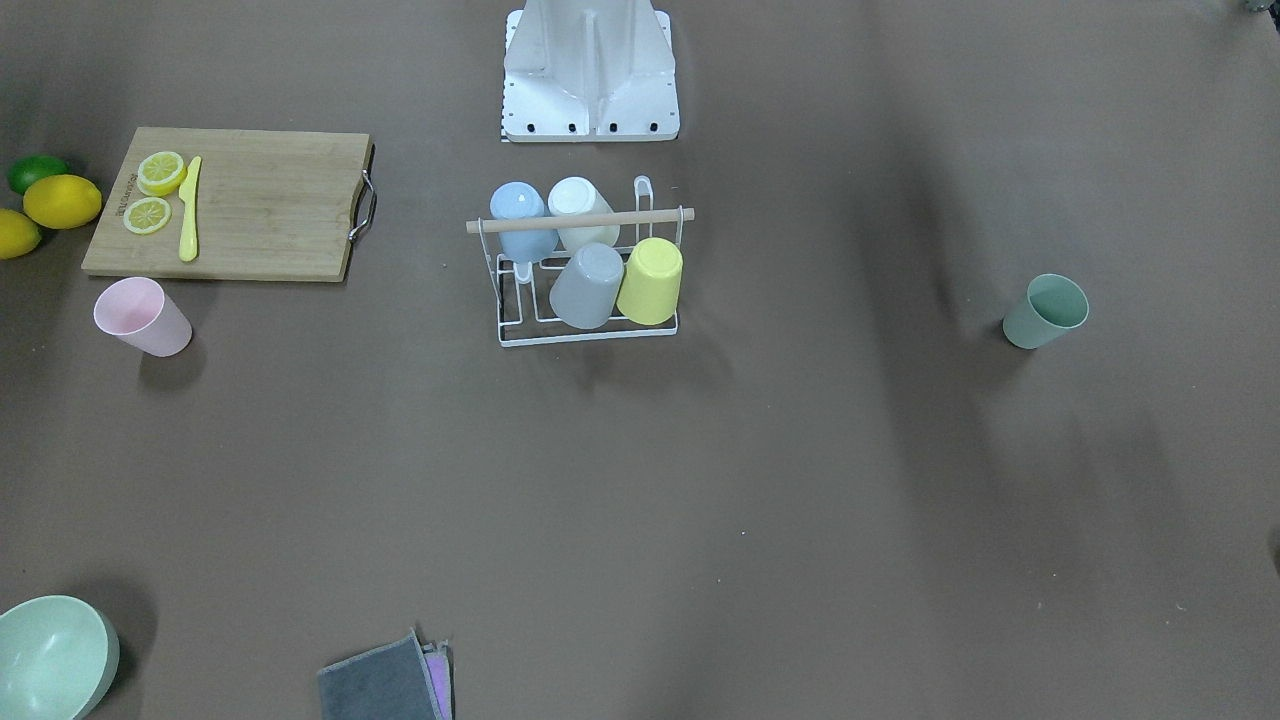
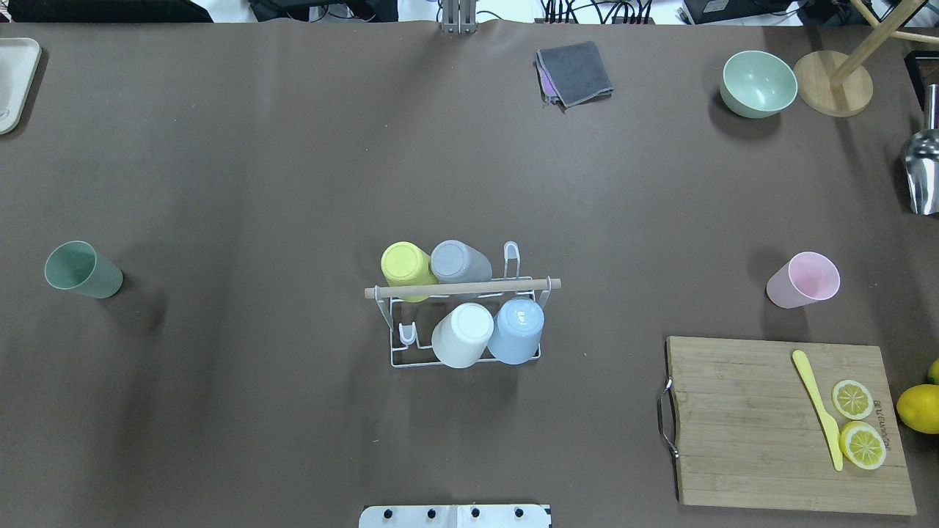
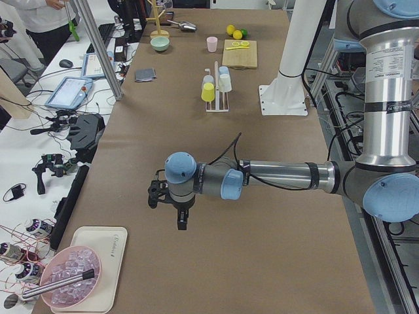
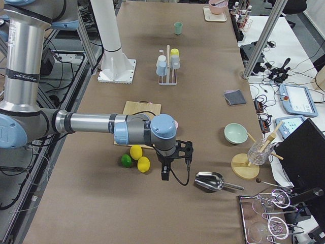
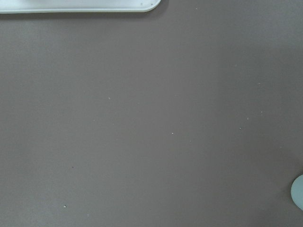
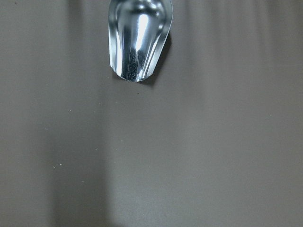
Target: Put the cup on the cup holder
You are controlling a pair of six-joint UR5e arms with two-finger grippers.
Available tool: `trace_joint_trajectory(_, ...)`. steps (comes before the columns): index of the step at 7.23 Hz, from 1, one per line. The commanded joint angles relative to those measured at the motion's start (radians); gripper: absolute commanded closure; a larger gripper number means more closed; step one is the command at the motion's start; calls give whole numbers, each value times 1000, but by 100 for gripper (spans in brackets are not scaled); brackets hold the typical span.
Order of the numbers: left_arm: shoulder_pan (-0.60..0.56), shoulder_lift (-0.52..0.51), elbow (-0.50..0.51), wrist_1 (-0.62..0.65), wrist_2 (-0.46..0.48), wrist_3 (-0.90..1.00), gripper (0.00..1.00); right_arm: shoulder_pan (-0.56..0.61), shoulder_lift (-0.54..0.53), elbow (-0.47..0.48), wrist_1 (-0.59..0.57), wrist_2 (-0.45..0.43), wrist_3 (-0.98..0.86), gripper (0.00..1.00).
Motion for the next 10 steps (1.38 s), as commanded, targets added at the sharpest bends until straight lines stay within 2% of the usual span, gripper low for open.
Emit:
trace_joint_trajectory(1, 2, 0, 0, 0, 0, -1, 3, 0, 1, 2, -3, 3, -3, 0)
trace_joint_trajectory(6, 8, -5, -5, 2, 2, -1, 3, -26, 44, -1, -18, -6, -14, 0)
trace_joint_trajectory(10, 4, 1, -14, 2, 2, 1, 3, -63, 153, -35, -139, -8, -6, 0)
